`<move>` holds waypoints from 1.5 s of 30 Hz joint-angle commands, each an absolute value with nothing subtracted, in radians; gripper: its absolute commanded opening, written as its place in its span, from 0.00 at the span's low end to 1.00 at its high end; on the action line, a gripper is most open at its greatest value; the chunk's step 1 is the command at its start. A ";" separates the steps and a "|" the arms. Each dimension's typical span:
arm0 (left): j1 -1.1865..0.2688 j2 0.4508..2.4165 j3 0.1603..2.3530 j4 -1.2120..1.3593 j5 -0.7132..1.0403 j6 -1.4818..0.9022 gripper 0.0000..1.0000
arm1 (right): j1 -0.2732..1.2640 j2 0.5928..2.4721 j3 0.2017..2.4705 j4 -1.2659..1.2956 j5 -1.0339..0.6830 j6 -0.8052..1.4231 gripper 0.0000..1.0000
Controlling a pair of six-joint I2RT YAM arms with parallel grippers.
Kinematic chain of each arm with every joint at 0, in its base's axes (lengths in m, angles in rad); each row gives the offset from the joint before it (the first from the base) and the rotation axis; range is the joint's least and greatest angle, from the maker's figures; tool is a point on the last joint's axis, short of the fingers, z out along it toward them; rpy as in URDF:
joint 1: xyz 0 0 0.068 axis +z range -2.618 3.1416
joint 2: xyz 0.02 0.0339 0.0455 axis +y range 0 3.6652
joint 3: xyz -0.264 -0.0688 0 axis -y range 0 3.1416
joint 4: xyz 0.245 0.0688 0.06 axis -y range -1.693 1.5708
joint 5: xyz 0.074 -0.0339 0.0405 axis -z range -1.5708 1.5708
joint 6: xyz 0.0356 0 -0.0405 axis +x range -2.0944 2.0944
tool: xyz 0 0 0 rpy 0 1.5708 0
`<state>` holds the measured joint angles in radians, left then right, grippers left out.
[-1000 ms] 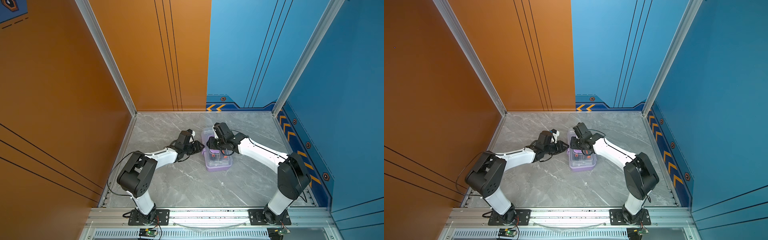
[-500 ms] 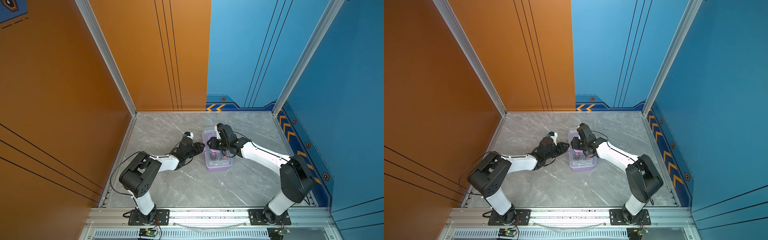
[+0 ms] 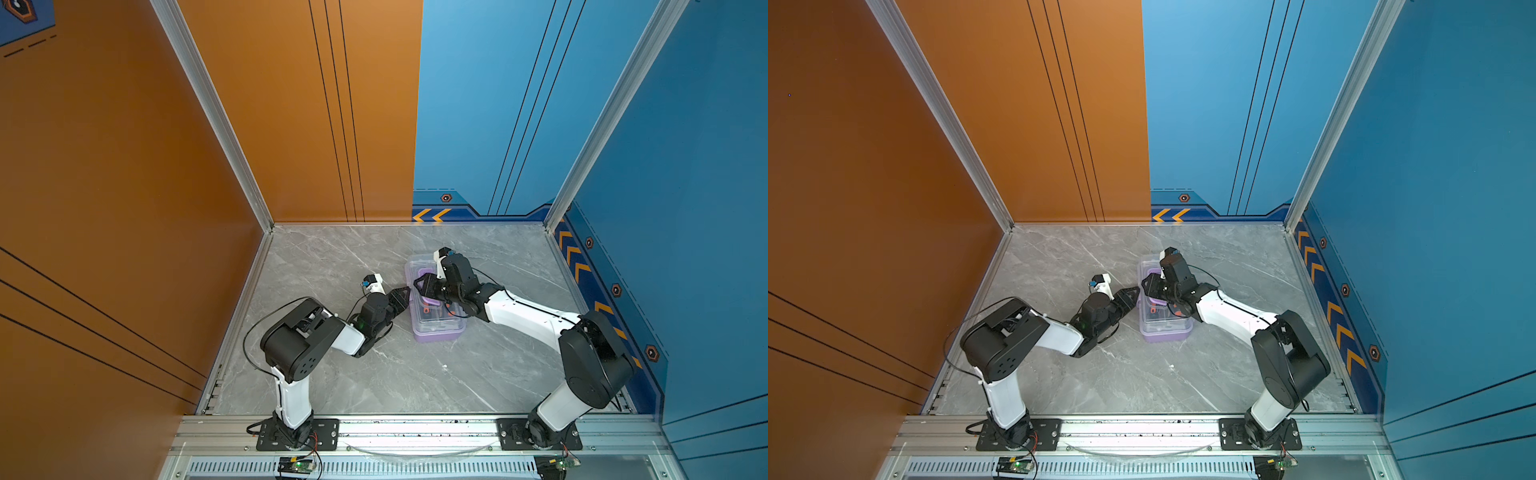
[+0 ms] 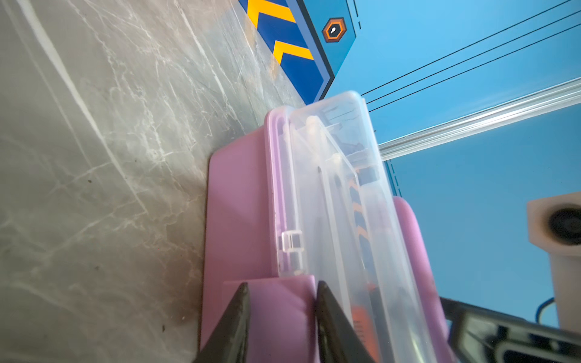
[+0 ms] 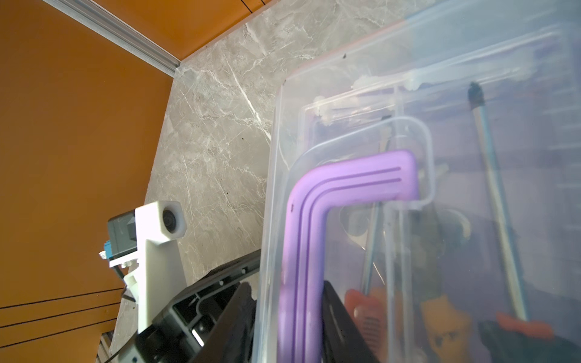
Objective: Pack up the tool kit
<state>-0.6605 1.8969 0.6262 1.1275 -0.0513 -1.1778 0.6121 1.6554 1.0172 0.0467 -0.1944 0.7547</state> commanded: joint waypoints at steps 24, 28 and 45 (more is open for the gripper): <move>-0.596 1.634 0.652 0.638 0.199 -1.008 0.71 | 0.611 1.660 1.098 -0.355 -0.191 0.705 0.40; -0.564 1.572 0.727 0.437 0.189 -0.923 0.76 | 0.598 1.648 1.170 -0.400 -0.170 0.692 0.41; -0.511 1.350 0.932 -0.077 -0.257 -0.395 0.98 | 0.553 1.373 1.238 -0.504 0.202 0.491 1.00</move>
<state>-0.5224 1.3880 0.9733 -0.0536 -0.1177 -0.5377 0.5686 1.4292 1.2427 -0.4591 0.0311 0.5846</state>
